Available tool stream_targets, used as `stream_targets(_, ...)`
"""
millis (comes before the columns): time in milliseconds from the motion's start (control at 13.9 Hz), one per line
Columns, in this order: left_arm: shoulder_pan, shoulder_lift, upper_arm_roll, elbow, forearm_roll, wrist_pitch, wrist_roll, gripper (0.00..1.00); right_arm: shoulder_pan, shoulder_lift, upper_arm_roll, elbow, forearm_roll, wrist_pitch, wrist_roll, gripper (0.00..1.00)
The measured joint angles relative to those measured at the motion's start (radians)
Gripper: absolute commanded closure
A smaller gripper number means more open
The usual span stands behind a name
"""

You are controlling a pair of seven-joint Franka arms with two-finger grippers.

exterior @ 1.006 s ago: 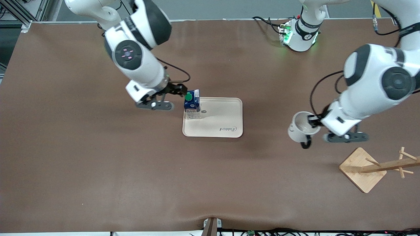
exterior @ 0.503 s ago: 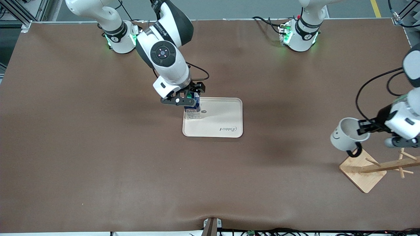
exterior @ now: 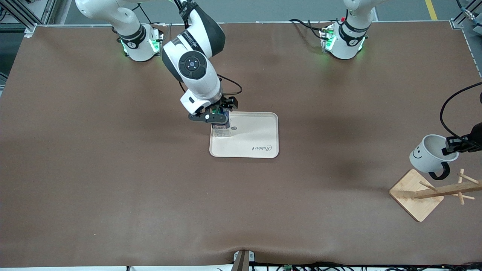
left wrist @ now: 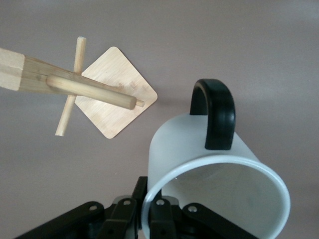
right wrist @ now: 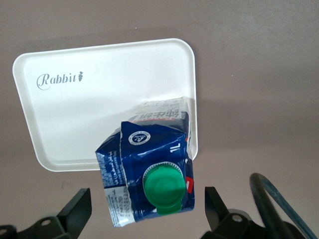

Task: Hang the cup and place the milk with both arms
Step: 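Carry the mug to the wooden stand while the right gripper grasps the carton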

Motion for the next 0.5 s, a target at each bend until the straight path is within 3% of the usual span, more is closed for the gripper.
stream_targets(359,0.023,0.037,0.0,0.042,0.0,0.004,0.011,1.0,0.0,0.026,0.0,-0.005,0.0,0.052,0.037,0.03)
stream_targets(431,0.029,0.041,0.0,0.047,0.0,0.004,0.012,1.0,0.0,0.032,0.0,-0.005,-0.001,0.056,0.038,0.15)
stream_targets(503,0.036,0.043,0.0,0.049,0.0,0.004,0.012,1.0,0.001,0.036,0.0,-0.005,-0.001,0.058,0.039,0.36)
